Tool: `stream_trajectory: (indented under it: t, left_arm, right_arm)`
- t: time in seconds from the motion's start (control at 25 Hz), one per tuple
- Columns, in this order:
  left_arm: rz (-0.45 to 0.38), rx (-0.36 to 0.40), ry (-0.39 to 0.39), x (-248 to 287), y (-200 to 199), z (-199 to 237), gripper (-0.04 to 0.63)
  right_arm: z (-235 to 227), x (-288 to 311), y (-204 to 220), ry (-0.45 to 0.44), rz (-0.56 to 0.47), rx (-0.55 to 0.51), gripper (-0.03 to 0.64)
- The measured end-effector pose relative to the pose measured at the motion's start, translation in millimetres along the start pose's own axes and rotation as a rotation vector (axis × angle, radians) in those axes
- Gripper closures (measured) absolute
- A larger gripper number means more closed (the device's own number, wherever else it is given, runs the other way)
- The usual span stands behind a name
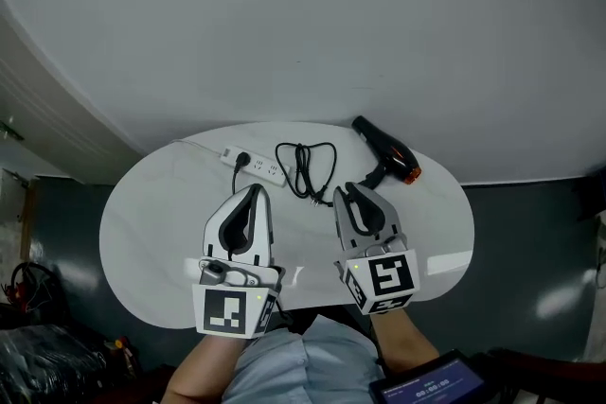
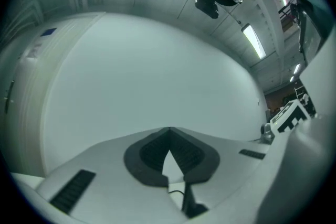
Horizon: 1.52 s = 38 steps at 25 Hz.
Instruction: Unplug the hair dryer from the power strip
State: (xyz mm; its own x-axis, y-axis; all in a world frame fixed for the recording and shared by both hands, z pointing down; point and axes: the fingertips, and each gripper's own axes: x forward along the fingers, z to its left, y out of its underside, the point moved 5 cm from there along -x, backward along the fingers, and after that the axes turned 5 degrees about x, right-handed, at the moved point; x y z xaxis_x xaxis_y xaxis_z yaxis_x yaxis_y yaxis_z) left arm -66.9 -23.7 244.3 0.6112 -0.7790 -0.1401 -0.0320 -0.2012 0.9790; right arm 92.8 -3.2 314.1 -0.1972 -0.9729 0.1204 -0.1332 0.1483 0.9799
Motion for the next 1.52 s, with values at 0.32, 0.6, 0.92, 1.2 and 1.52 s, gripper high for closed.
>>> stream_trajectory:
  t: [0.32, 0.6, 0.92, 1.2, 1.52]
  left_arm:
    - [-0.091, 0.063, -0.089, -9.6, -44.8, 22.0, 0.597]
    - [-0.105, 0.069, -0.127, -19.2, -52.4, 28.2, 0.597]
    - [-0.120, 0.094, -0.133, -26.1, -55.5, 35.6, 0.597]
    - [-0.117, 0.088, -0.133, -27.6, -52.9, 41.8, 0.597]
    - [-0.082, 0.013, -0.161, -33.5, -47.2, 49.4, 0.597]
  right_arm:
    - [42.7, -6.2, -77.4, -0.093, -0.187, -0.121, 0.610]
    - [55.5, 0.6, -84.9, -0.122, -0.206, -0.150, 0.615]
    - [66.4, 2.6, -86.3, -0.132, -0.221, -0.156, 0.617]
    - [72.3, 7.8, -84.9, -0.135, -0.214, -0.157, 0.617]
    - [82.3, 12.9, -81.6, -0.145, -0.199, -0.162, 0.617]
